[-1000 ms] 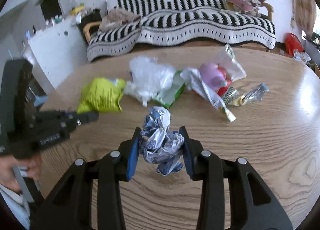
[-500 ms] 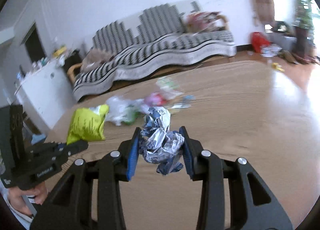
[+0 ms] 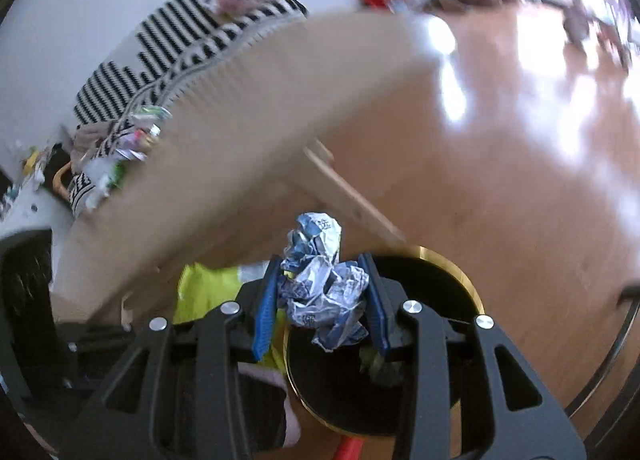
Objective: Collect trash
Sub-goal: 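Carry both held items to the black bin and open both tools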
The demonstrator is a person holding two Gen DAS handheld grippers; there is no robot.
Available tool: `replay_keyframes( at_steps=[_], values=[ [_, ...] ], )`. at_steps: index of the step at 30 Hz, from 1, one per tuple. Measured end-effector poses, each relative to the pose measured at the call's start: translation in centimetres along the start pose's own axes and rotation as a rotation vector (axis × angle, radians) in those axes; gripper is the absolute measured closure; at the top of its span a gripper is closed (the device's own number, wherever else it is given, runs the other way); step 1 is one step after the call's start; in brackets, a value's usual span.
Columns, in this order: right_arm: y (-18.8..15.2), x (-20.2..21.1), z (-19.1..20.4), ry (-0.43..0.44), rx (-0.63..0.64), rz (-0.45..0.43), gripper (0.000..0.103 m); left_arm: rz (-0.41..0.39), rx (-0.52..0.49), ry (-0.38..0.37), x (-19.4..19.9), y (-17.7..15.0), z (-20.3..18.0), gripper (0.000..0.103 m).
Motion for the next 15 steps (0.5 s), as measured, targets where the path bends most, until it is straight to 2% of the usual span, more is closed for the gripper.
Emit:
replay_keyframes(
  at_steps=[5, 8, 10, 11, 12, 13, 15],
  values=[
    [-1.1, -1.2, -2.8, 0.0, -0.075, 0.02, 0.065, 0.055, -0.014, -0.004, -2.0, -0.4, -0.8, 0.094],
    [-0.9, -1.3, -3.8, 0.0, -0.102, 0.02, 0.064, 0.068, -0.008, -0.041, -2.9, -0.3, -1.1, 0.094],
    [-1.0, -1.4, -4.4, -0.021, -0.108, 0.034, 0.056, 0.087, -0.018, -0.047, -3.3, -0.4, -1.2, 0.092],
    [-0.7, -1.4, -4.4, -0.034, -0.105, 0.037, 0.037, 0.099, -0.015, -0.04, -3.7, -0.6, -1.2, 0.086],
    [-0.7, -1.4, -4.5, -0.035, -0.107, 0.039, 0.008, 0.112, -0.006, -0.034, -4.0, -0.9, -1.1, 0.044],
    [-0.4, -1.3, -4.5, -0.035, -0.123, 0.039, 0.007, 0.113, 0.005, -0.024, -3.9, -1.1, -0.6, 0.009],
    [0.2, -0.6, -4.9, -0.021, -0.178, 0.022, 0.007, 0.113, 0.018, -0.025, -3.8, -1.3, -0.5, 0.006]
  ],
)
Point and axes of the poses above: each gripper's, at about its wrist camera, not at the fingertips, and x roughly against the way its jaws point, z to its left, y to its top, the point moved 9 cm from there along -x, roughly the way its jaws point, and after that the axes turned 7 degrees about -x, right-handed, at the moved point
